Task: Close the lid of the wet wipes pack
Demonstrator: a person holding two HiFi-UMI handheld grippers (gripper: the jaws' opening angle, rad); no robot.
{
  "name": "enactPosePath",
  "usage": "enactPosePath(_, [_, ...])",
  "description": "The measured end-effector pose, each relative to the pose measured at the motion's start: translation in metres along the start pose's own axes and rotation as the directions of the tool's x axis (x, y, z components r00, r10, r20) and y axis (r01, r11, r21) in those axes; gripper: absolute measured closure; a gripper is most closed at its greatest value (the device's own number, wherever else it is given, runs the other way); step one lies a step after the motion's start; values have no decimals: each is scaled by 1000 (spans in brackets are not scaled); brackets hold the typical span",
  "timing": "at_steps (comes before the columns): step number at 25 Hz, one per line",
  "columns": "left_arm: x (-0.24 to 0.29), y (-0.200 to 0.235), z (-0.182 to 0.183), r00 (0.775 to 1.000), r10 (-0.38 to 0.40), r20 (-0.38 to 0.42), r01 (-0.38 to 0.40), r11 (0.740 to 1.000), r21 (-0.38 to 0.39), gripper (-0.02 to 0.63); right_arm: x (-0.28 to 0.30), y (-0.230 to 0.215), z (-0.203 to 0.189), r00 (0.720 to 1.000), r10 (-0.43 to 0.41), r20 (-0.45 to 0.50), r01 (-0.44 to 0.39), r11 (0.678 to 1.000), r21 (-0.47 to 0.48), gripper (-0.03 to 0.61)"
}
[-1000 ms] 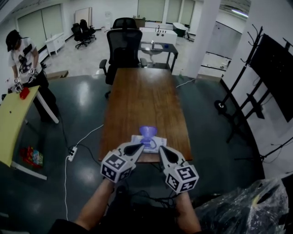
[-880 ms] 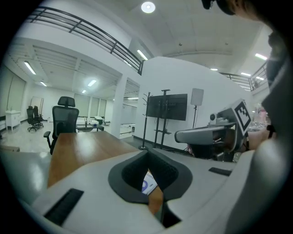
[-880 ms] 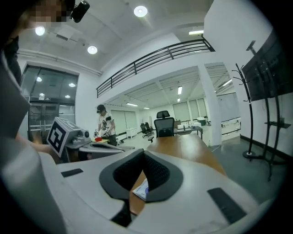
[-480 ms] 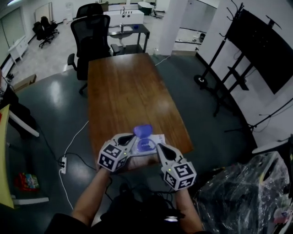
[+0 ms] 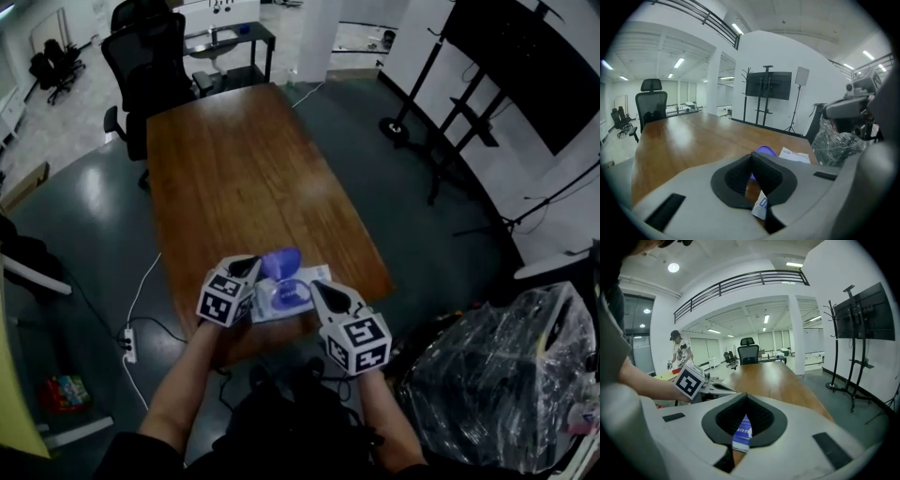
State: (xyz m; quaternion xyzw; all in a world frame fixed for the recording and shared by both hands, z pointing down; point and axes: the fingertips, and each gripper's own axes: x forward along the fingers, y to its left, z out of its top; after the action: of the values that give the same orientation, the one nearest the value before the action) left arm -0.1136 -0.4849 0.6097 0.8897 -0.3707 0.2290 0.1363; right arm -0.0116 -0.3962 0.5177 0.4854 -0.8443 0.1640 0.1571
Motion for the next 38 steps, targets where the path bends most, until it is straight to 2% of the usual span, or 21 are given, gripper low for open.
enactPosePath(4, [21, 14, -11, 999, 10, -50, -11, 1000, -1, 614, 7, -11, -1, 1000, 4, -21, -3, 1000, 12, 572])
enactPosePath(9, [37, 15, -13, 996, -63, -55, 59, 995, -80, 613, 3, -18, -3, 999, -9, -36, 9, 1000, 3, 572])
enactPosePath(11, [42, 14, -14, 994, -98, -54, 91, 989, -115, 568, 2, -22, -6, 999, -18, -42, 18, 1000, 2, 572])
enactPosePath(15, [52, 6, -22, 985, -149, -89, 136, 982, -131, 541, -4, -28, -10, 998, -38, -52, 38, 999, 7, 572])
enactPosePath(18, [53, 0, -21, 981, -171, -96, 159, 980, -124, 541, -7, -30, -10, 998, -46, -52, 46, 999, 5, 572])
enactPosePath(29, [14, -36, 8, 975, -221, -16, 220, 972, -78, 540, -12, -19, -2, 999, -26, -25, 26, 1000, -12, 572])
enactPosePath(38, [-4, -72, 2, 965, -260, -30, 259, 964, -54, 540, -19, -10, -2, 1000, -11, -4, 11, 1000, -10, 572])
